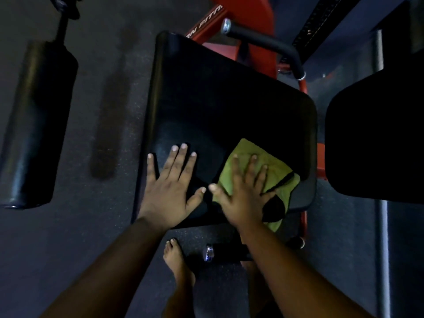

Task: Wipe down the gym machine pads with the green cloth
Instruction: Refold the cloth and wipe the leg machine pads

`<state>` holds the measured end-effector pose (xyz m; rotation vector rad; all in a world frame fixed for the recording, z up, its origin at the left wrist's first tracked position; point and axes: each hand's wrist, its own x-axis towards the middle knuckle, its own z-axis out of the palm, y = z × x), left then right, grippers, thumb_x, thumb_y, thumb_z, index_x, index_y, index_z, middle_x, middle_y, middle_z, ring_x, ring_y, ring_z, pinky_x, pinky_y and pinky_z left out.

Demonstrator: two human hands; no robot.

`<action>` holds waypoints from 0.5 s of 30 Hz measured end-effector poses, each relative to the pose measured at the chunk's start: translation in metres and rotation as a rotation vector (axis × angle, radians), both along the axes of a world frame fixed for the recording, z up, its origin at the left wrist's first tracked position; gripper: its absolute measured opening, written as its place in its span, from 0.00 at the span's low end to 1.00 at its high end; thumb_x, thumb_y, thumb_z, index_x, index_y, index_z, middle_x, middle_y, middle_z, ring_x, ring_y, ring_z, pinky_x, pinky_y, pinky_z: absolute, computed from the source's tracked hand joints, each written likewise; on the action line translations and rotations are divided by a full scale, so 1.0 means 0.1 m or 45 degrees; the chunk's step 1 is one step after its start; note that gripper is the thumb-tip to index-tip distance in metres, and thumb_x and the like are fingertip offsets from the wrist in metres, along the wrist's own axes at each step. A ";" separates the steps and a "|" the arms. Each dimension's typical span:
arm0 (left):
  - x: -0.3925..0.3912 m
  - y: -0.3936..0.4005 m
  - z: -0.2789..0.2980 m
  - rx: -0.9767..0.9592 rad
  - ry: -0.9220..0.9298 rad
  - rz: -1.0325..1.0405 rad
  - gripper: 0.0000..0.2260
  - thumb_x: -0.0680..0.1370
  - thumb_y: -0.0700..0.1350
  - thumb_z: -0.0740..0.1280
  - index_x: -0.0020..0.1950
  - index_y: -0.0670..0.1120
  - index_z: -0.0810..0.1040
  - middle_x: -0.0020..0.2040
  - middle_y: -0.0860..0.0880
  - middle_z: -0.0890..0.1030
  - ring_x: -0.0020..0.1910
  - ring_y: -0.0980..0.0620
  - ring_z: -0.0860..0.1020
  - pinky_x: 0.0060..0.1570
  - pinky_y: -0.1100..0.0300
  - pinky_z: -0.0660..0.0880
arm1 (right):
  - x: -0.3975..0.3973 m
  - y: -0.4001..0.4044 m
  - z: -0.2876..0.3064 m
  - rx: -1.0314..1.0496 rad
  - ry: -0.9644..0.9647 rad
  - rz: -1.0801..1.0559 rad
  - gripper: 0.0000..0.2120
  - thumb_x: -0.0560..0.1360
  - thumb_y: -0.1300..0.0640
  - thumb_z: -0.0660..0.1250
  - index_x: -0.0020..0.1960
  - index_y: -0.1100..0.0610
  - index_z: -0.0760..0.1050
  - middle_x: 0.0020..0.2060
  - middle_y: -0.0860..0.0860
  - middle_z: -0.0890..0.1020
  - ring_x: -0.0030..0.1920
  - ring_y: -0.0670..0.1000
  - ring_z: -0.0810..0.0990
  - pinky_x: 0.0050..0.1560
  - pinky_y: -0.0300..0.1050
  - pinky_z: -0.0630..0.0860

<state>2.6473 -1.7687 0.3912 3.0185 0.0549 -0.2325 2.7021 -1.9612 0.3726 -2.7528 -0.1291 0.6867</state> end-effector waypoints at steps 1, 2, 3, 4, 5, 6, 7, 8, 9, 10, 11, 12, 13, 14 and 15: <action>0.05 -0.03 0.01 -0.005 0.015 -0.011 0.36 0.81 0.66 0.52 0.83 0.46 0.54 0.84 0.45 0.48 0.83 0.48 0.44 0.76 0.30 0.41 | -0.04 0.10 0.02 0.013 -0.008 0.029 0.49 0.66 0.16 0.34 0.81 0.37 0.38 0.82 0.50 0.36 0.81 0.61 0.35 0.66 0.85 0.44; 0.09 -0.04 0.01 0.005 0.039 -0.022 0.36 0.81 0.65 0.52 0.83 0.46 0.54 0.84 0.45 0.48 0.83 0.48 0.44 0.75 0.29 0.41 | -0.04 0.09 0.01 0.022 -0.017 0.075 0.46 0.68 0.17 0.36 0.81 0.37 0.38 0.83 0.49 0.38 0.81 0.61 0.36 0.67 0.84 0.44; 0.15 -0.04 0.01 0.025 0.061 -0.034 0.36 0.81 0.65 0.52 0.83 0.46 0.54 0.84 0.46 0.48 0.83 0.49 0.43 0.75 0.28 0.41 | 0.02 -0.01 -0.03 0.023 -0.027 0.115 0.44 0.71 0.19 0.40 0.81 0.36 0.38 0.83 0.48 0.39 0.82 0.60 0.37 0.67 0.84 0.45; 0.19 -0.03 0.02 0.042 0.079 -0.034 0.35 0.81 0.65 0.52 0.83 0.47 0.54 0.84 0.46 0.48 0.83 0.49 0.43 0.74 0.27 0.41 | 0.07 -0.18 -0.09 -0.002 -0.050 0.148 0.42 0.73 0.21 0.44 0.81 0.36 0.38 0.83 0.47 0.40 0.82 0.58 0.38 0.67 0.84 0.46; 0.22 0.00 0.04 0.059 0.085 -0.026 0.35 0.81 0.65 0.51 0.83 0.47 0.54 0.84 0.46 0.48 0.83 0.49 0.43 0.74 0.26 0.41 | 0.12 -0.39 -0.16 -0.053 -0.078 0.149 0.41 0.74 0.22 0.45 0.81 0.36 0.36 0.83 0.45 0.41 0.82 0.56 0.39 0.68 0.84 0.47; 0.29 0.03 0.05 0.081 0.077 -0.019 0.35 0.81 0.65 0.51 0.83 0.47 0.54 0.84 0.45 0.48 0.83 0.48 0.43 0.74 0.26 0.41 | 0.20 -0.62 -0.22 -0.122 -0.087 0.104 0.40 0.74 0.22 0.44 0.80 0.35 0.35 0.83 0.45 0.41 0.82 0.55 0.39 0.68 0.84 0.48; 0.35 0.07 0.07 0.099 0.068 -0.011 0.35 0.81 0.65 0.51 0.83 0.47 0.53 0.84 0.45 0.48 0.83 0.48 0.44 0.73 0.26 0.41 | 0.28 -0.82 -0.27 -0.177 -0.062 0.025 0.40 0.74 0.21 0.43 0.79 0.34 0.33 0.83 0.44 0.39 0.82 0.55 0.38 0.68 0.85 0.47; 0.44 0.11 0.07 0.116 0.066 -0.016 0.36 0.81 0.65 0.51 0.83 0.47 0.53 0.84 0.45 0.48 0.83 0.48 0.44 0.73 0.26 0.41 | 0.39 -0.99 -0.32 -0.202 -0.015 -0.070 0.40 0.73 0.21 0.42 0.79 0.32 0.32 0.82 0.43 0.36 0.82 0.56 0.37 0.67 0.86 0.47; 0.52 0.14 0.06 0.133 0.068 -0.025 0.37 0.81 0.66 0.51 0.83 0.47 0.53 0.84 0.45 0.48 0.83 0.48 0.43 0.73 0.26 0.41 | 0.50 -1.09 -0.37 -0.205 0.027 -0.144 0.40 0.72 0.21 0.44 0.78 0.31 0.31 0.81 0.43 0.35 0.82 0.57 0.36 0.67 0.86 0.49; 0.60 0.17 0.04 0.149 0.073 -0.039 0.37 0.80 0.67 0.51 0.83 0.47 0.52 0.84 0.45 0.47 0.83 0.47 0.43 0.73 0.26 0.41 | 0.61 -1.13 -0.41 -0.208 0.041 -0.177 0.40 0.73 0.22 0.46 0.78 0.32 0.31 0.81 0.43 0.34 0.82 0.58 0.37 0.67 0.85 0.52; 0.68 0.18 0.03 0.160 0.090 -0.055 0.38 0.80 0.68 0.50 0.84 0.47 0.51 0.84 0.45 0.46 0.83 0.47 0.42 0.73 0.25 0.42 | 0.72 -1.11 -0.44 -0.220 0.026 -0.181 0.41 0.73 0.23 0.47 0.78 0.33 0.31 0.81 0.44 0.35 0.81 0.59 0.39 0.67 0.84 0.55; 0.72 0.18 0.02 0.168 0.111 -0.068 0.39 0.79 0.69 0.50 0.84 0.48 0.50 0.84 0.45 0.45 0.83 0.47 0.41 0.73 0.25 0.42 | 0.81 -1.07 -0.46 -0.231 -0.005 -0.177 0.40 0.74 0.25 0.47 0.79 0.35 0.33 0.82 0.45 0.36 0.81 0.60 0.42 0.67 0.82 0.57; 0.75 0.17 -0.01 0.176 0.115 -0.079 0.39 0.79 0.69 0.51 0.84 0.48 0.49 0.84 0.45 0.44 0.83 0.47 0.40 0.73 0.25 0.43 | 0.89 -1.03 -0.47 -0.239 -0.043 -0.174 0.40 0.75 0.26 0.47 0.80 0.36 0.34 0.82 0.46 0.38 0.81 0.60 0.44 0.67 0.82 0.58; 0.77 0.17 -0.03 0.181 0.108 -0.083 0.40 0.79 0.70 0.51 0.84 0.48 0.49 0.84 0.45 0.44 0.83 0.47 0.40 0.73 0.25 0.43 | 0.95 -0.97 -0.45 -0.242 -0.071 -0.150 0.39 0.76 0.28 0.46 0.81 0.37 0.35 0.83 0.47 0.40 0.81 0.61 0.46 0.67 0.81 0.59; 0.78 0.15 -0.03 0.178 0.110 -0.083 0.40 0.79 0.69 0.52 0.84 0.49 0.49 0.84 0.45 0.44 0.83 0.47 0.40 0.73 0.25 0.43 | 0.97 -0.88 -0.41 -0.247 -0.078 -0.087 0.38 0.76 0.29 0.45 0.81 0.38 0.35 0.83 0.49 0.42 0.82 0.61 0.47 0.67 0.80 0.60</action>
